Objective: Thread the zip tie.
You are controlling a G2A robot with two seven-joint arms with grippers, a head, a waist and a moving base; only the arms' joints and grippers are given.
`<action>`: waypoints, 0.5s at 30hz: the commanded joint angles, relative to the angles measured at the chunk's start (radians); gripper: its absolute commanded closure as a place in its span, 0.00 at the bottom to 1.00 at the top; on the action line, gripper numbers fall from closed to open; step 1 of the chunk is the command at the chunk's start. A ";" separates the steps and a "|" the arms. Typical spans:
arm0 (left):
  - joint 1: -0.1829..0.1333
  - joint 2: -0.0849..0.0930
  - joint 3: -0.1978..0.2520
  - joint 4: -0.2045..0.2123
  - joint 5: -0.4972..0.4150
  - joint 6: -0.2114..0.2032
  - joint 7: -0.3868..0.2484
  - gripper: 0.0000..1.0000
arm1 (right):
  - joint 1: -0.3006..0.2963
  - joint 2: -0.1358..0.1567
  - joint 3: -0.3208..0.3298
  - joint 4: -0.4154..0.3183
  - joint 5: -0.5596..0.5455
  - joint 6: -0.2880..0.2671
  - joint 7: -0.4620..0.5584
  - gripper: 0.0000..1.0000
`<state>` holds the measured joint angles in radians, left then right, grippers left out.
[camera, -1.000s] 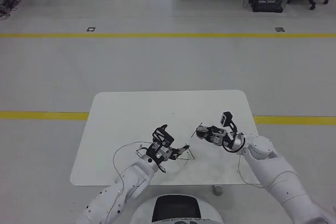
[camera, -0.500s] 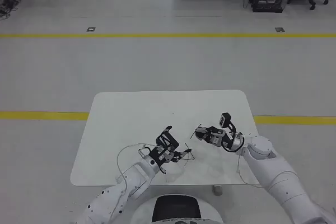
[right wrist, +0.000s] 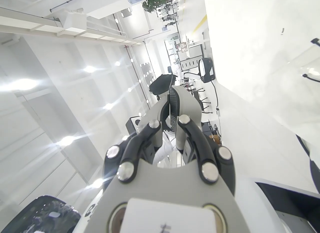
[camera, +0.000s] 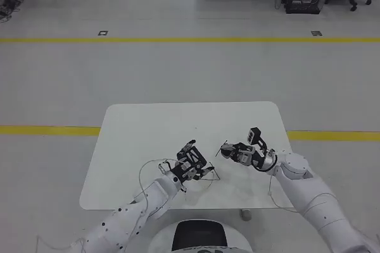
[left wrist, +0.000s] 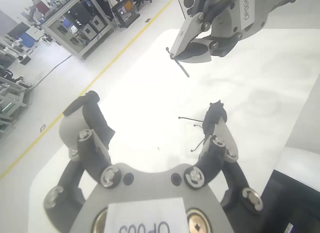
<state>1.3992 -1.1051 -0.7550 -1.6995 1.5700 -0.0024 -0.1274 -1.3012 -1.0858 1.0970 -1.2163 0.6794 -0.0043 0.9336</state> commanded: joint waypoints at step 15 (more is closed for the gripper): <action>-0.164 0.054 0.174 0.052 0.000 0.031 -0.042 0.00 | -0.006 -0.001 -0.005 -0.019 -0.005 0.079 -0.009 1.00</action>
<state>1.2440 -1.0531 -0.5881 -1.6511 1.5700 0.0328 -0.1712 -1.3037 -1.0860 1.0929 -1.2305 0.6737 0.0727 0.9355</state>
